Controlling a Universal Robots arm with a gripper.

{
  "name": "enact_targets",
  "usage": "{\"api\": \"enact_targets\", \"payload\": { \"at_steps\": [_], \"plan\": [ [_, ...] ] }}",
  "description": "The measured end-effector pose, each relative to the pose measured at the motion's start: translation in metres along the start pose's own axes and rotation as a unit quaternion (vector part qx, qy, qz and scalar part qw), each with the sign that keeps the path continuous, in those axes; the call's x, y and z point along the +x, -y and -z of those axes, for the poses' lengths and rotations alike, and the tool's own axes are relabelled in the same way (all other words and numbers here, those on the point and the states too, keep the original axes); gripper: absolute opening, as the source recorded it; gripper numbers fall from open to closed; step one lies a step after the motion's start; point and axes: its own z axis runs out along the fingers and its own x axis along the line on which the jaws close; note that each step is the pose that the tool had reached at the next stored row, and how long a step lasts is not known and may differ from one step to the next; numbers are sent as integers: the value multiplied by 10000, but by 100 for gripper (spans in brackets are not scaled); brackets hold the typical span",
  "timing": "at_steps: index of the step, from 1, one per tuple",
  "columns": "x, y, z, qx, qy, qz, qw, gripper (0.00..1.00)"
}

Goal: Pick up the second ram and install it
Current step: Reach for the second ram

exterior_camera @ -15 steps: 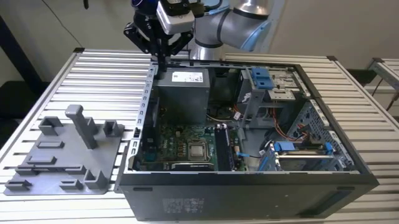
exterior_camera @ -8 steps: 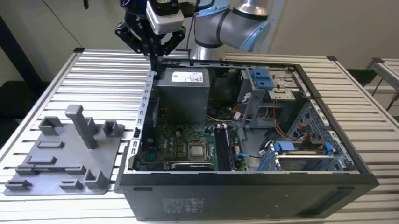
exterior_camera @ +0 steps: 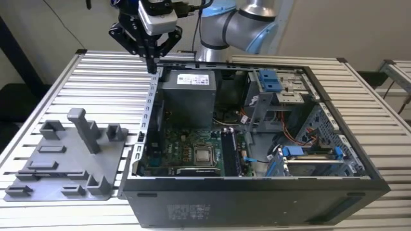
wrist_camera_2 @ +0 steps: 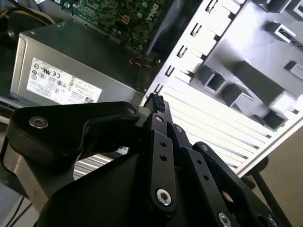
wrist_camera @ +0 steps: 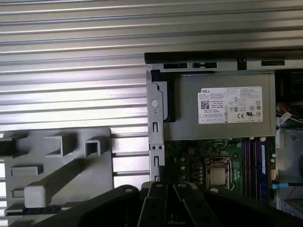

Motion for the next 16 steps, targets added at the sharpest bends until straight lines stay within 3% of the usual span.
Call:
{"api": "enact_targets", "payload": {
  "at_steps": [16],
  "plan": [
    [320, 23, 5, 2, -22, -1, 10000, 11]
  ]
}}
